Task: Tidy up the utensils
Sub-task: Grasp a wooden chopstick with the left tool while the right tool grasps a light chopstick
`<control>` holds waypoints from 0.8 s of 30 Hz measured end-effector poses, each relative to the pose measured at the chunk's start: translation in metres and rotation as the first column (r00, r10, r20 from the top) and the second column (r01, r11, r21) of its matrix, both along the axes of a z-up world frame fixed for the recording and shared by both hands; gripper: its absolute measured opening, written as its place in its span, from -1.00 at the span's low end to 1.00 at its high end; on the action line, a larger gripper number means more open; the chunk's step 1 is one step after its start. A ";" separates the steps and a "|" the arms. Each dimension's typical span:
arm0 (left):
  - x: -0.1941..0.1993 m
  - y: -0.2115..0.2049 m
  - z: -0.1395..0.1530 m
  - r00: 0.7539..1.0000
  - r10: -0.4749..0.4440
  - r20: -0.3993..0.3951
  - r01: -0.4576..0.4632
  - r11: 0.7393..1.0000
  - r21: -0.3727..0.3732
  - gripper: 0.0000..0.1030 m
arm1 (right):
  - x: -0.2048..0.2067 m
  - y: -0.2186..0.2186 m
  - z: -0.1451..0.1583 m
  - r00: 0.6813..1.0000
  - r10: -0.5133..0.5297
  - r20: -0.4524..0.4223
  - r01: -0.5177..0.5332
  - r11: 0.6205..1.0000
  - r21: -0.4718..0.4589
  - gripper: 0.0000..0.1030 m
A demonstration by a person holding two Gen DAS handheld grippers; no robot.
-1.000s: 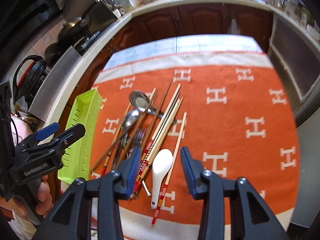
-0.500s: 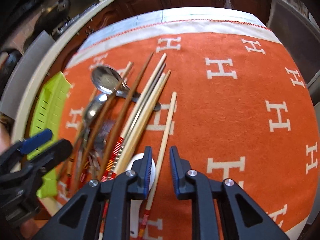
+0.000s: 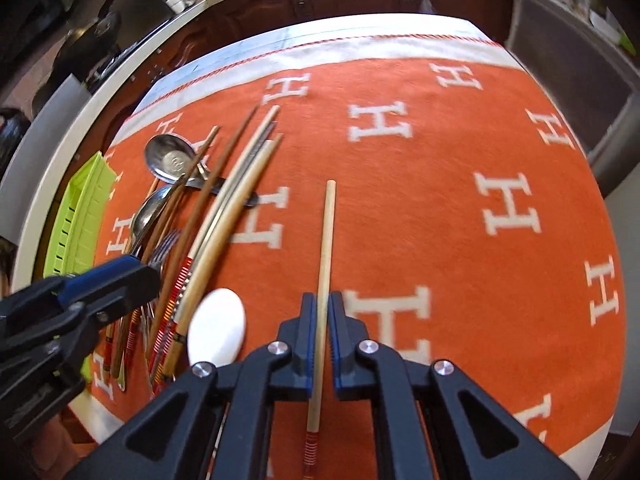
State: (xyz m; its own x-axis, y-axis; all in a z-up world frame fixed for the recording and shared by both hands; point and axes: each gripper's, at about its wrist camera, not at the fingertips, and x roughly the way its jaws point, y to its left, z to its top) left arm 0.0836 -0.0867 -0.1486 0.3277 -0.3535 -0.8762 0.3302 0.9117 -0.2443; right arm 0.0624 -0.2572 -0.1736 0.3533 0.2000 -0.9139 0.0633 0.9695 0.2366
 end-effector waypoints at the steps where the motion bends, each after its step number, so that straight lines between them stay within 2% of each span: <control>1: 0.001 -0.002 -0.003 1.000 -0.004 -0.008 0.004 1.000 -0.004 -0.76 | -0.002 -0.002 0.000 1.000 -0.005 0.001 0.005 1.000 0.008 -0.88; 7: 0.007 -0.009 -0.015 0.999 -0.003 -0.046 0.002 1.000 -0.017 -0.85 | -0.011 -0.013 -0.002 1.000 -0.020 0.012 0.019 0.998 0.063 -0.88; 15: 0.010 -0.015 -0.020 0.999 -0.002 -0.032 0.003 1.000 0.028 -0.85 | -0.012 -0.017 -0.003 1.000 -0.020 0.020 0.018 0.995 0.097 -0.88; 22: 0.018 -0.022 -0.035 0.996 -0.013 -0.085 0.017 0.998 0.054 -0.85 | -0.013 -0.019 -0.004 1.000 -0.019 0.024 0.017 0.994 0.106 -0.88; 24: 0.021 -0.026 -0.036 0.998 -0.014 -0.066 0.018 0.998 0.058 -0.85 | -0.013 -0.020 -0.004 0.999 -0.021 0.025 0.018 0.994 0.109 -0.88</control>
State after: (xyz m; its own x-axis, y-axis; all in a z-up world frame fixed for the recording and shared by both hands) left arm 0.1043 -0.1125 -0.1844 0.2636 -0.3052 -0.9151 0.3297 0.9200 -0.2119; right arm 0.0490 -0.2767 -0.1779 0.3815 0.2909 -0.8774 0.0743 0.9365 0.3428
